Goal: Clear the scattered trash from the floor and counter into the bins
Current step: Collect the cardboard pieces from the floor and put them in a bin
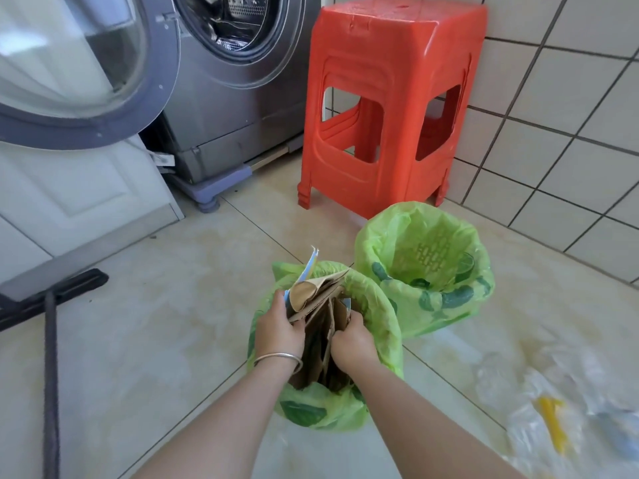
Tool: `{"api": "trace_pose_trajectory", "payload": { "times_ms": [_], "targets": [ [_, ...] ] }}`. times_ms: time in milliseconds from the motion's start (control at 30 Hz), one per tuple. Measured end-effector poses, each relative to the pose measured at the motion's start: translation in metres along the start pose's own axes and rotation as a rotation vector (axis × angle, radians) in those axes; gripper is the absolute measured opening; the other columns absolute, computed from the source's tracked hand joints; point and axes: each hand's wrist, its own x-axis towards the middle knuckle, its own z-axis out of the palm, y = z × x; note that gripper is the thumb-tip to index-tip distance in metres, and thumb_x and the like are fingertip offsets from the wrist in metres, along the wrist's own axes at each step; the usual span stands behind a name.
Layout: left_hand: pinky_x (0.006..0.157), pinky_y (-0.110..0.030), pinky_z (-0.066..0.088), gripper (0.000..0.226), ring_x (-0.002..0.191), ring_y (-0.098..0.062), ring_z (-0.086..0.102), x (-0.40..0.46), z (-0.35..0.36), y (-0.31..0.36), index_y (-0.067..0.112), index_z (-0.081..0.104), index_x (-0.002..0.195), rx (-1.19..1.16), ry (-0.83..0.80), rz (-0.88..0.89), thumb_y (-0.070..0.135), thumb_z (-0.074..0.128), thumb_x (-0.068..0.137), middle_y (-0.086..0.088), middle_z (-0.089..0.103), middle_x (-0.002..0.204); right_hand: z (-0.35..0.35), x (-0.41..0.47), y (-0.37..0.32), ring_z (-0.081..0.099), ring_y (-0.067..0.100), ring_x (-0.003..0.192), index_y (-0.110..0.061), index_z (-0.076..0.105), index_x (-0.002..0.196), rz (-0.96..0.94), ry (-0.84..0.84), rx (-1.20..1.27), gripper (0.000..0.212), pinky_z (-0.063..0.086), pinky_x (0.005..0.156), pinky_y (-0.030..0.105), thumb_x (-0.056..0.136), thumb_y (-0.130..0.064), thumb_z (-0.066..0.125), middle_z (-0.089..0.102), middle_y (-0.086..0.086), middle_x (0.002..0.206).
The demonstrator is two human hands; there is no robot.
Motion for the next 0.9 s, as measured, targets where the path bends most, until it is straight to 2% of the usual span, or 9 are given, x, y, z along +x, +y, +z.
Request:
{"api": "trace_pose_trajectory", "payload": {
  "times_ms": [100, 267, 367, 433, 533, 600, 733, 833, 900],
  "targets": [
    [0.076, -0.04, 0.052, 0.028, 0.092, -0.04, 0.061, -0.001, -0.007, -0.006, 0.012, 0.054, 0.109, 0.048, -0.002, -0.019, 0.017, 0.06, 0.081, -0.018, 0.067, 0.093, -0.003, 0.001, 0.001, 0.057, 0.033, 0.106, -0.01, 0.046, 0.125, -0.015, 0.096, -0.016, 0.038, 0.05, 0.09, 0.039, 0.088, -0.007, 0.038, 0.059, 0.013, 0.117],
    [0.071, -0.039, 0.048, 0.04, 0.091, -0.041, 0.061, -0.016, -0.015, -0.006, 0.017, 0.044, 0.12, 0.166, -0.087, 0.059, 0.015, 0.056, 0.082, -0.018, 0.067, 0.094, 0.007, -0.002, 0.0, 0.058, 0.032, 0.107, -0.012, 0.049, 0.122, -0.026, 0.154, 0.006, 0.038, 0.048, 0.093, 0.039, 0.087, -0.005, 0.034, 0.061, 0.011, 0.117],
    [0.076, -0.034, 0.05, 0.05, 0.097, -0.035, 0.062, -0.016, -0.018, -0.004, 0.021, 0.037, 0.129, 0.3, -0.282, 0.073, 0.017, 0.055, 0.083, -0.013, 0.066, 0.104, 0.011, 0.0, 0.003, 0.056, 0.033, 0.11, -0.006, 0.048, 0.123, 0.01, 0.064, -0.053, 0.037, 0.047, 0.09, 0.034, 0.087, -0.006, 0.038, 0.059, 0.015, 0.121],
    [0.076, -0.028, 0.047, 0.071, 0.096, -0.03, 0.06, -0.015, -0.026, 0.002, 0.024, 0.026, 0.138, 0.36, -0.484, 0.026, 0.018, 0.063, 0.078, -0.008, 0.062, 0.107, 0.008, 0.001, 0.003, 0.056, 0.033, 0.109, -0.007, 0.048, 0.123, 0.001, 0.064, -0.069, 0.038, 0.047, 0.09, 0.035, 0.085, -0.008, 0.04, 0.059, 0.014, 0.121],
    [0.091, -0.022, 0.041, 0.115, 0.115, -0.02, 0.051, -0.01, -0.041, 0.011, 0.028, -0.001, 0.149, 0.04, -0.682, -0.123, 0.029, 0.079, 0.067, 0.007, 0.049, 0.124, 0.004, -0.002, 0.0, 0.056, 0.032, 0.11, -0.012, 0.044, 0.128, -0.038, 0.118, -0.019, 0.043, 0.048, 0.09, 0.039, 0.085, -0.016, 0.044, 0.057, 0.012, 0.123],
    [0.105, -0.026, 0.034, 0.125, 0.132, -0.017, 0.037, -0.002, -0.047, 0.021, 0.034, -0.004, 0.148, -0.162, -0.597, -0.11, 0.046, 0.082, 0.059, 0.009, 0.032, 0.144, 0.002, -0.003, -0.002, 0.054, 0.031, 0.115, -0.014, 0.039, 0.135, -0.076, 0.158, 0.023, 0.05, 0.047, 0.094, 0.043, 0.085, -0.019, 0.043, 0.055, 0.01, 0.129],
    [0.113, -0.035, 0.027, 0.12, 0.143, -0.02, 0.024, 0.001, -0.036, 0.029, 0.041, -0.006, 0.146, -0.056, -0.473, 0.005, 0.056, 0.076, 0.061, -0.003, 0.008, 0.157, 0.004, -0.009, -0.002, 0.057, 0.029, 0.11, -0.013, 0.041, 0.135, -0.157, 0.156, -0.028, 0.048, 0.05, 0.089, 0.043, 0.087, -0.018, 0.038, 0.056, 0.01, 0.126],
    [0.113, -0.037, 0.03, 0.1, 0.141, -0.021, 0.029, 0.0, -0.025, 0.018, 0.038, -0.002, 0.148, 0.121, -0.452, 0.054, 0.065, 0.058, 0.073, -0.002, 0.014, 0.157, 0.01, -0.014, 0.0, 0.056, 0.026, 0.098, -0.009, 0.051, 0.119, -0.298, 0.152, -0.129, 0.033, 0.048, 0.081, 0.037, 0.09, -0.017, 0.037, 0.057, 0.011, 0.119],
    [0.11, -0.038, 0.034, 0.083, 0.139, -0.024, 0.034, 0.0, -0.02, 0.01, 0.031, 0.005, 0.149, 0.251, -0.431, 0.097, 0.061, 0.044, 0.084, -0.002, 0.023, 0.156, 0.017, -0.015, 0.003, 0.056, 0.025, 0.106, -0.012, 0.05, 0.124, -0.355, 0.133, -0.203, 0.035, 0.048, 0.084, 0.036, 0.094, -0.019, 0.034, 0.053, 0.007, 0.126]
  ]
}}
